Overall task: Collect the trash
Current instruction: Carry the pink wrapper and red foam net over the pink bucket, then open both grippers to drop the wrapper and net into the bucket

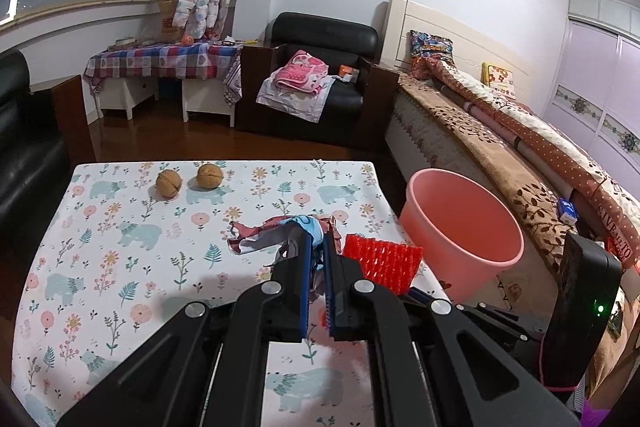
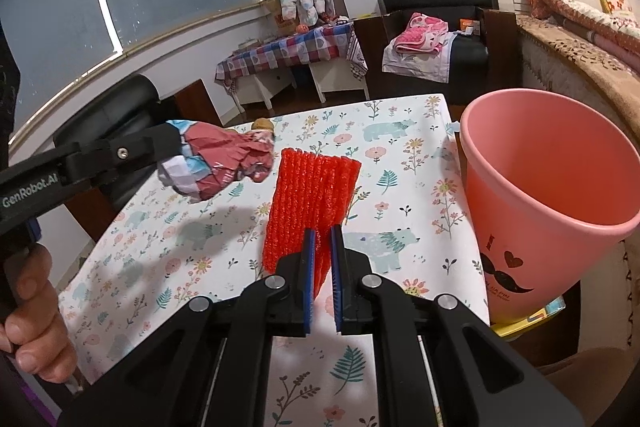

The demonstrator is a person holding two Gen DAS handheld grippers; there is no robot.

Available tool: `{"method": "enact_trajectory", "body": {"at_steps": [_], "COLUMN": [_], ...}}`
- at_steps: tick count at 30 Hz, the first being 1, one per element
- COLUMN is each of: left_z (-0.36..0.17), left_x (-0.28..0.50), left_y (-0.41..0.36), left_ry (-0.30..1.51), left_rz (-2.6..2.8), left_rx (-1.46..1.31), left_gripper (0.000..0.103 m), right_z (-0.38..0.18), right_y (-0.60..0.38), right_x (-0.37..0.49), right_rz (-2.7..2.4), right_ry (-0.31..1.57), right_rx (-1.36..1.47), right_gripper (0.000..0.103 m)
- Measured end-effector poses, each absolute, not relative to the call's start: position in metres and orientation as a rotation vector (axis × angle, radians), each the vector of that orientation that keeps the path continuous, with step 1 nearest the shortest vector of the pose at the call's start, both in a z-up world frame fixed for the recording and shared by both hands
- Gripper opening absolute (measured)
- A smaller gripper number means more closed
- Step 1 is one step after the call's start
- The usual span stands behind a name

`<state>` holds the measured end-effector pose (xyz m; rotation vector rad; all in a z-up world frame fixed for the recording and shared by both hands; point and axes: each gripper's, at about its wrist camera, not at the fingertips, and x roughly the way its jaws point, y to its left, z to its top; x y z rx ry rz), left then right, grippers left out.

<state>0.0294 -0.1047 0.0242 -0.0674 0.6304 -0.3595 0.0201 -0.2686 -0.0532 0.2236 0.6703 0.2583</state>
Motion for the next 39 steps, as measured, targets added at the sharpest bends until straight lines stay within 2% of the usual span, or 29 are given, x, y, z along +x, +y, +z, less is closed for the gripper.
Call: {"method": "enact_trajectory", "body": {"at_steps": [10,22,39], "left_z": [0.037,0.057,0.037], "left_x": [0.040,0.056,0.078], "left_y": [-0.127,-0.182,-0.278], "left_ry": [0.606,0.564,0.607], "left_rz": [-0.410,-0.537,-0.684], "left_rx": [-0.065,-0.036,0.046], "left_gripper": [0.005,0.005,0.005], "right_z": [-0.038,-0.017,-0.029], "right_y": [-0.309,-0.376,-0.440], "right_x": [0.013,0.004,0.013], "right_rz": [0.212,0.022,-0.155], "right_ry": [0.610,0.503,0.508], "right_rx": [0.343,0.362,0.357], "right_gripper": [0.008,0.008,0.008]}}
